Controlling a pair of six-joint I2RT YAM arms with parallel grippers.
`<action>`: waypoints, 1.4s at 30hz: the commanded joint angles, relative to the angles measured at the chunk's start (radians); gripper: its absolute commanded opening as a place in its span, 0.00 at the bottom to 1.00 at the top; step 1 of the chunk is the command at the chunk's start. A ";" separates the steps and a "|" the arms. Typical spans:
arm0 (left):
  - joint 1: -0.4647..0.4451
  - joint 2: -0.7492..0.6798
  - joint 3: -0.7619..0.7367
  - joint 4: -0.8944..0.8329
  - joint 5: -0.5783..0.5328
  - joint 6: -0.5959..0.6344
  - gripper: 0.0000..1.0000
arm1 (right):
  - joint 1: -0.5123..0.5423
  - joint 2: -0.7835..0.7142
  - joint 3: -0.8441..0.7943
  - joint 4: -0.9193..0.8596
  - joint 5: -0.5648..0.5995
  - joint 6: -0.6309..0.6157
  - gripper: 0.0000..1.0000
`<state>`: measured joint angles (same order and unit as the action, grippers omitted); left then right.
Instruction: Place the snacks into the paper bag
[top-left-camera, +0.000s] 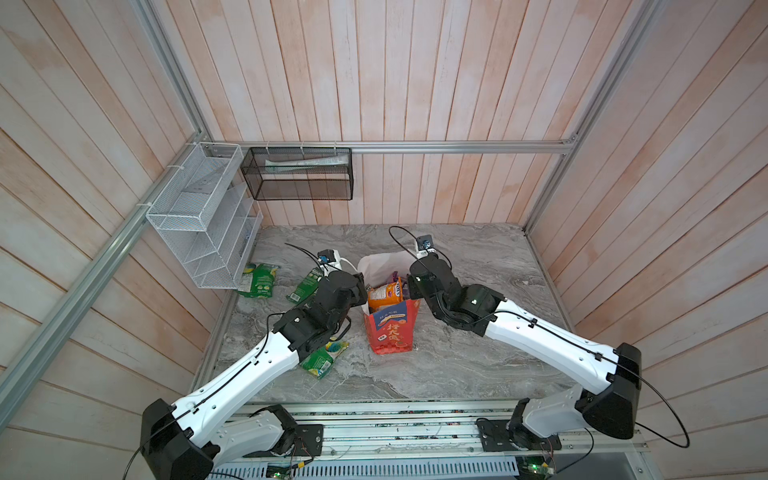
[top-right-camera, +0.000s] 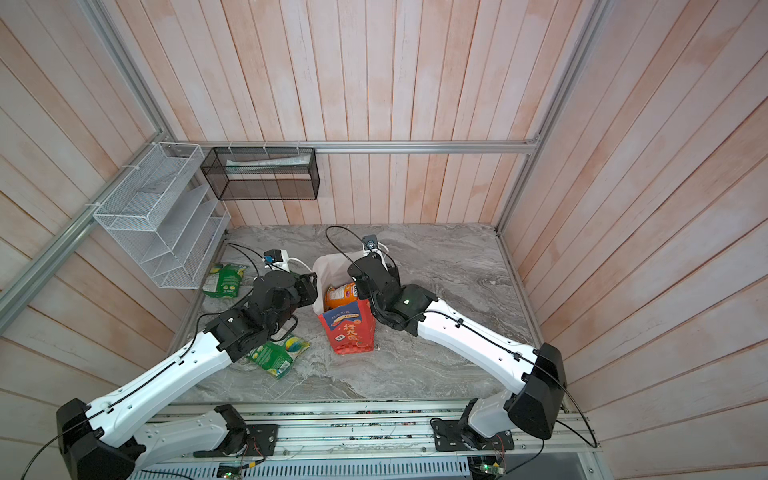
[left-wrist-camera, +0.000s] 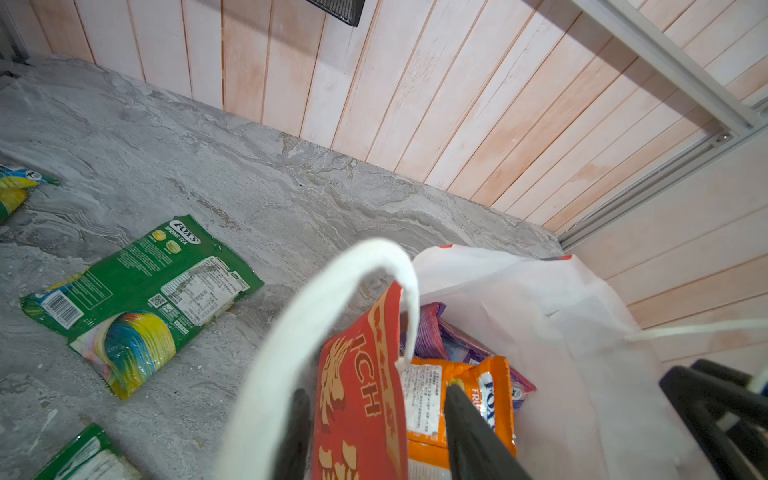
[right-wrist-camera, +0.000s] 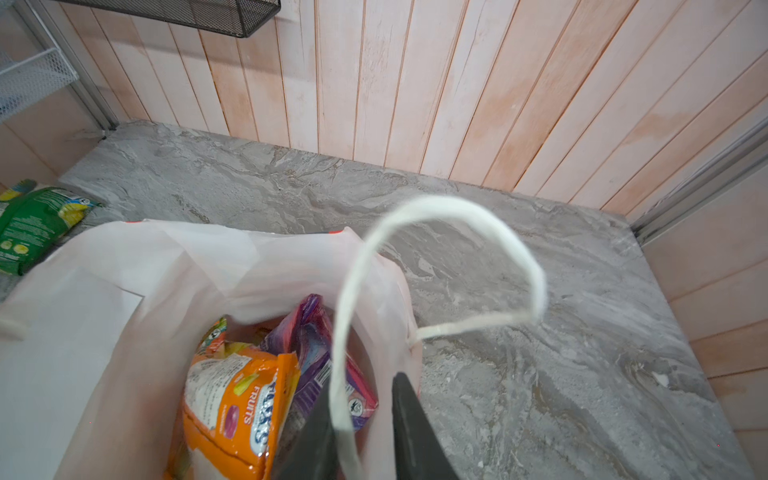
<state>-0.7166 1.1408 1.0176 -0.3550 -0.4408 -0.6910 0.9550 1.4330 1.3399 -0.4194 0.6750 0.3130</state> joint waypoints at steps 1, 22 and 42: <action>0.004 0.022 0.053 0.018 -0.029 0.013 0.32 | -0.001 -0.048 -0.030 0.034 0.025 -0.016 0.05; -0.006 0.278 0.447 0.044 0.306 0.030 0.00 | -0.182 -0.352 -0.200 0.236 -0.279 -0.019 0.00; -0.007 0.161 0.279 0.135 0.330 0.026 0.00 | -0.266 -0.346 -0.239 0.231 -0.433 0.032 0.00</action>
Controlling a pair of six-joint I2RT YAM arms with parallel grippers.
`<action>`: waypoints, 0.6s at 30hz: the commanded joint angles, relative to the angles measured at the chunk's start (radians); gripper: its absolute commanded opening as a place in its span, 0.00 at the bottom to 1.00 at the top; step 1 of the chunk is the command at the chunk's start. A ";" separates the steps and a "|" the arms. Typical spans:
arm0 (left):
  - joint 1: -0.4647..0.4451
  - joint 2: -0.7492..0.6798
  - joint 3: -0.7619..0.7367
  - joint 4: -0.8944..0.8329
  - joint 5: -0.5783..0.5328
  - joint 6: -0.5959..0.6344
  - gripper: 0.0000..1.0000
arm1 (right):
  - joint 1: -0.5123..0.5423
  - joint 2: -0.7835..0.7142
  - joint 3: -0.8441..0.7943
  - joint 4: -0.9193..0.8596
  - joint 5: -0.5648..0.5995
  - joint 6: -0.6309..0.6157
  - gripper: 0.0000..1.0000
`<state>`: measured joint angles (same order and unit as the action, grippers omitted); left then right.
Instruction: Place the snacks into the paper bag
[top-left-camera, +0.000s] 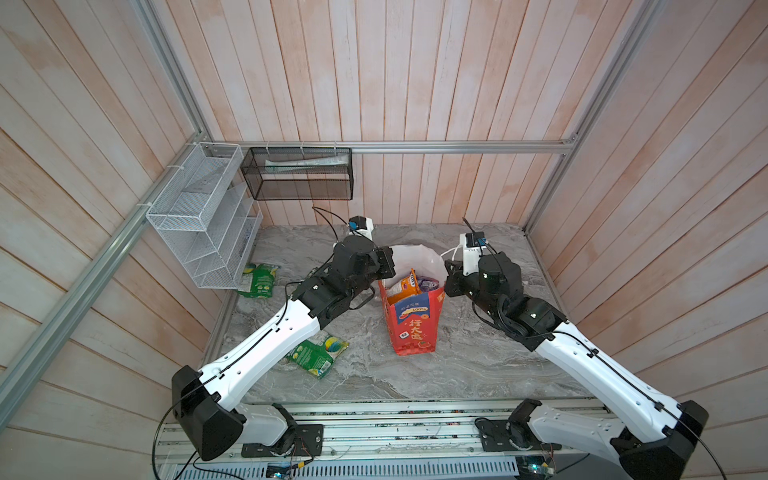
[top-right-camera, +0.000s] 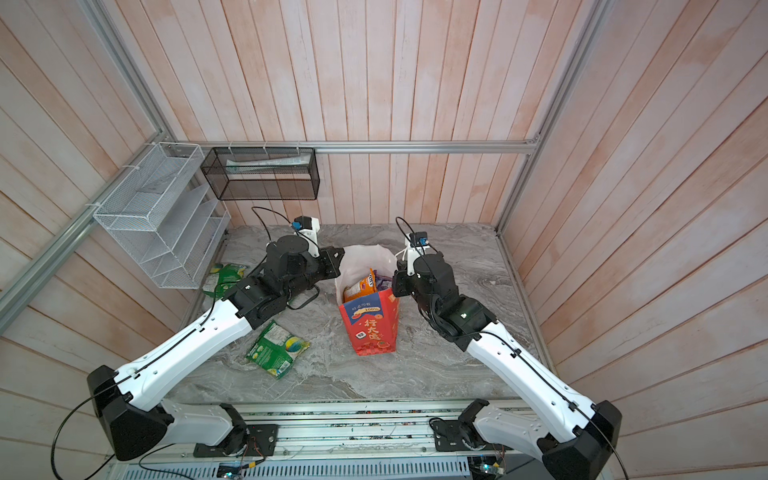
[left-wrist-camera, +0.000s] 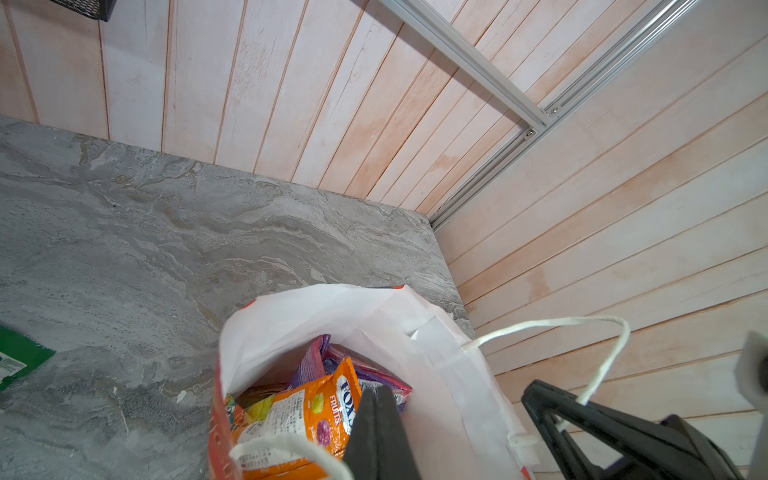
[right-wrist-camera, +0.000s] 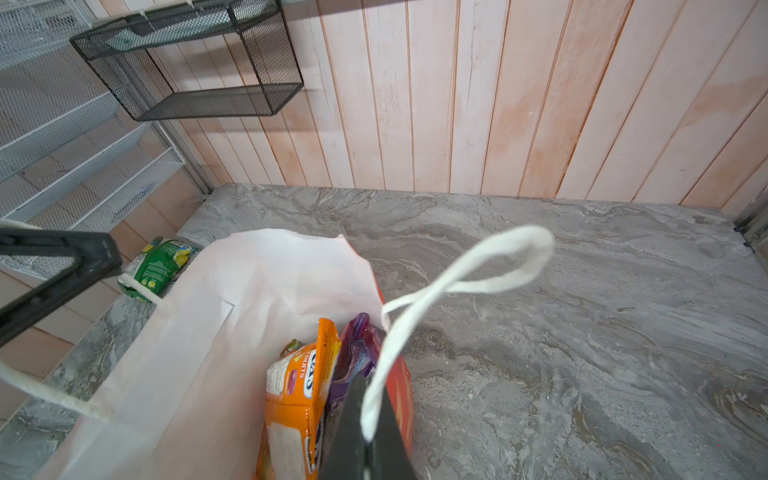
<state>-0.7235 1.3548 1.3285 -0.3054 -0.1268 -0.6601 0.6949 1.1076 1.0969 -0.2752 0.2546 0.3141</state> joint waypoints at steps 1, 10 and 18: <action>-0.001 -0.057 -0.046 0.088 0.009 0.004 0.01 | -0.007 -0.020 0.000 0.080 -0.012 0.039 0.00; -0.001 -0.134 -0.106 0.067 0.093 0.037 0.70 | -0.026 -0.046 -0.033 0.079 -0.035 0.075 0.00; -0.002 -0.228 -0.132 -0.031 -0.069 -0.006 1.00 | -0.038 -0.049 -0.035 0.060 -0.015 0.089 0.00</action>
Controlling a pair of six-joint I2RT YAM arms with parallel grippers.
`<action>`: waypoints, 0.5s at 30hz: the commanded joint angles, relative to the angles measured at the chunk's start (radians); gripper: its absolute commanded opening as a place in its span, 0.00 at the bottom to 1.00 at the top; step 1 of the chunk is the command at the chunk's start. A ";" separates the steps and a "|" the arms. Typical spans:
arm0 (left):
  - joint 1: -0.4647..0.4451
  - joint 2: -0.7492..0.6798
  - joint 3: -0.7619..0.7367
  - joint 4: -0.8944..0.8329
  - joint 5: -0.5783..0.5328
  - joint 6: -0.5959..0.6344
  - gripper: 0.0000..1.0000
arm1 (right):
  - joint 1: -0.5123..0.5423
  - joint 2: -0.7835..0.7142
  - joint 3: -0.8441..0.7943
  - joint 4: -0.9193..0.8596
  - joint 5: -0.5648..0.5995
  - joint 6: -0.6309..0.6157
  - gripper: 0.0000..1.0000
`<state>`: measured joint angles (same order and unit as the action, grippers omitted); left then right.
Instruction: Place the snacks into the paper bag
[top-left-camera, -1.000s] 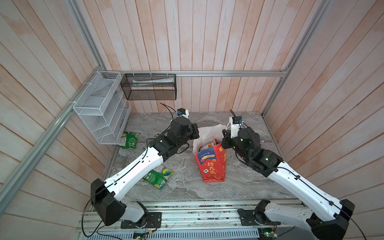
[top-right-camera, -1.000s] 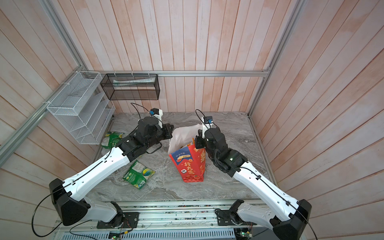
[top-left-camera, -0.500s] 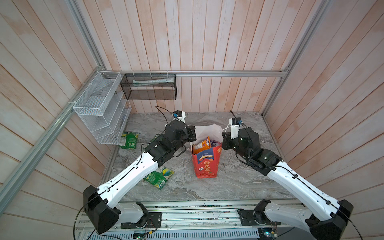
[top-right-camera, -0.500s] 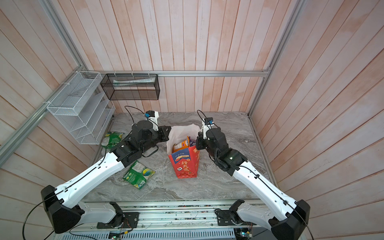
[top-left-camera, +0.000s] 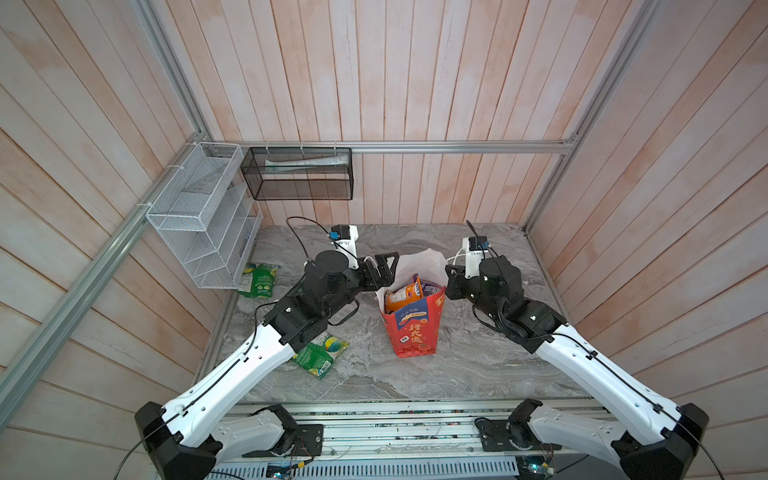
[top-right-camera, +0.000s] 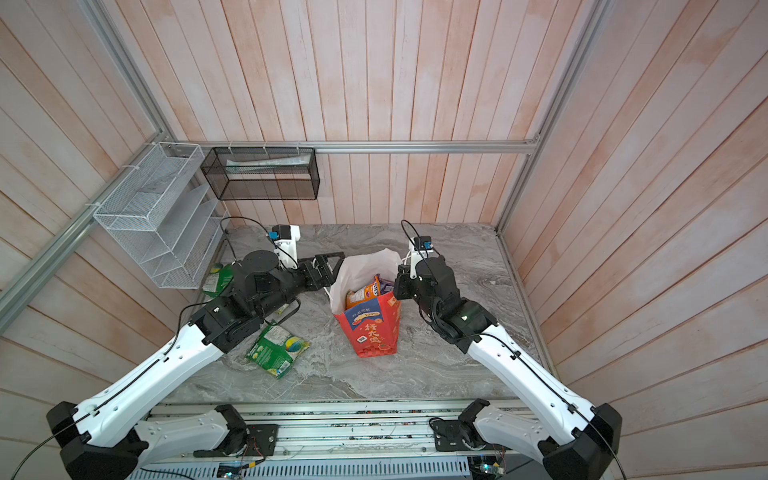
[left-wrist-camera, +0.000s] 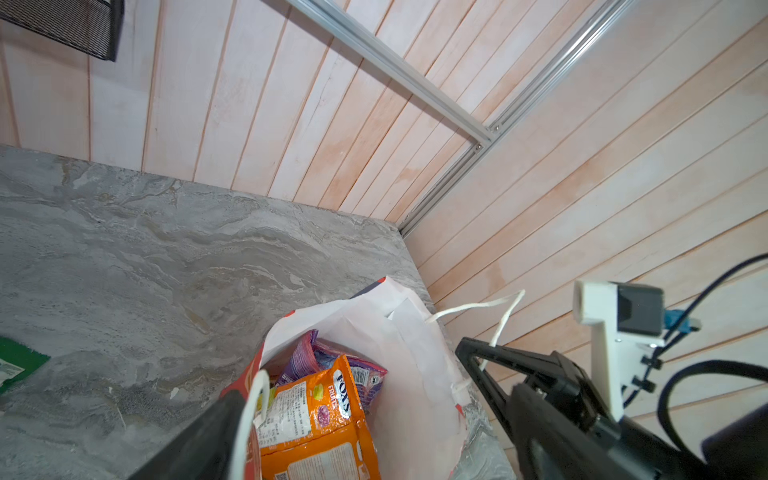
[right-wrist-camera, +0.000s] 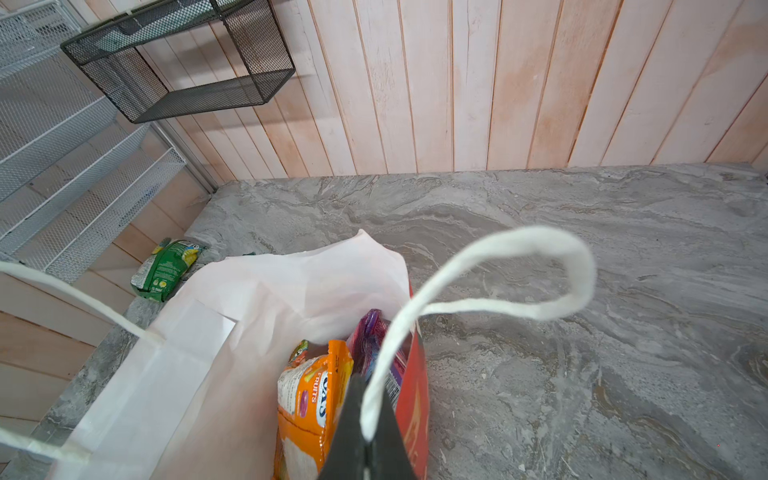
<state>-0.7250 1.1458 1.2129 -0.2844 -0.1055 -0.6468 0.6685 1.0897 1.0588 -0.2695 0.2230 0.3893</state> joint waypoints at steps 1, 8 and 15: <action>0.000 -0.025 -0.027 -0.058 -0.113 -0.026 1.00 | -0.013 -0.031 0.001 0.054 0.014 0.015 0.00; -0.001 -0.034 -0.033 -0.126 -0.098 -0.038 1.00 | -0.021 -0.018 0.001 0.041 0.024 0.021 0.00; 0.001 -0.198 -0.244 -0.101 -0.175 -0.054 1.00 | -0.035 -0.013 0.013 -0.012 0.044 0.064 0.05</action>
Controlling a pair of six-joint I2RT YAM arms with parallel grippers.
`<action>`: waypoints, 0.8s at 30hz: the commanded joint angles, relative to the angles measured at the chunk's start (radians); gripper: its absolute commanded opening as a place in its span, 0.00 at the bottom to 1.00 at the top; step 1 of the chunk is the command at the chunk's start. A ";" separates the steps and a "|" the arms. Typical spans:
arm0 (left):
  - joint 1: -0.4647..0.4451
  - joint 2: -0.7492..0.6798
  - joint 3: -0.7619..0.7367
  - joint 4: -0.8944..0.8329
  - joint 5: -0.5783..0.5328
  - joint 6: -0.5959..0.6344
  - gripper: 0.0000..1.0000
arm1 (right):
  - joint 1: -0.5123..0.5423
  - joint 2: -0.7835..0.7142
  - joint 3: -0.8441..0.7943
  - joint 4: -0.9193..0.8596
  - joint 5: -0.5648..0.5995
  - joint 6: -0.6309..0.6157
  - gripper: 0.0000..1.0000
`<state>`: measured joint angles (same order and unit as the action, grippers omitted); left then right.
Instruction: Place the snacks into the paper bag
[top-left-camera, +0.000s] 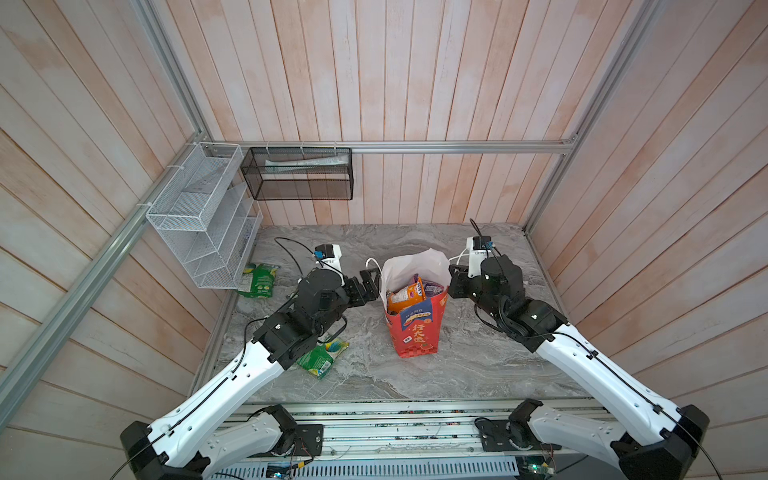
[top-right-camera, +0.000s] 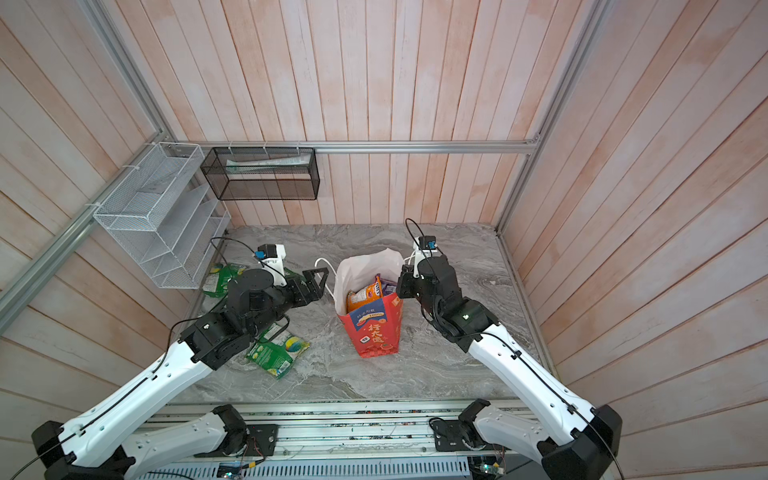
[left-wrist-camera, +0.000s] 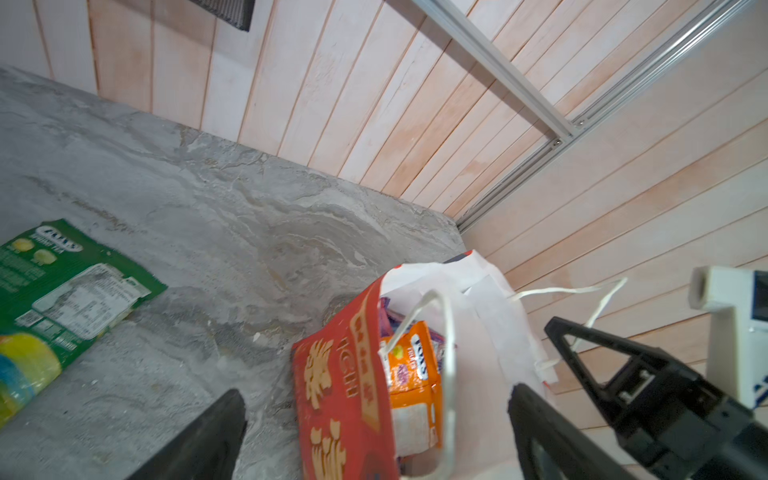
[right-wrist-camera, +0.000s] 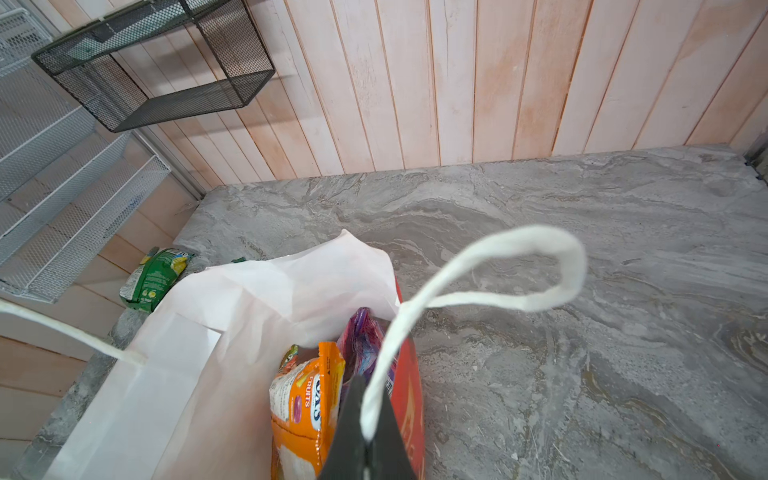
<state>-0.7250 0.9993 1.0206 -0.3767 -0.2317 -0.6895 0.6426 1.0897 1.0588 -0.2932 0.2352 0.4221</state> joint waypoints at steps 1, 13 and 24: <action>0.001 -0.077 -0.080 -0.008 -0.063 -0.014 1.00 | -0.009 -0.013 0.017 0.002 0.035 0.038 0.06; 0.006 -0.004 -0.195 0.081 -0.076 0.022 1.00 | -0.009 -0.071 0.009 -0.031 0.073 0.064 0.57; 0.006 0.128 -0.205 0.196 0.025 0.106 1.00 | -0.002 -0.073 0.007 -0.091 0.093 0.101 0.90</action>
<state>-0.7219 1.1294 0.8188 -0.2470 -0.2260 -0.6304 0.6361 1.0119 1.0595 -0.3454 0.3107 0.4957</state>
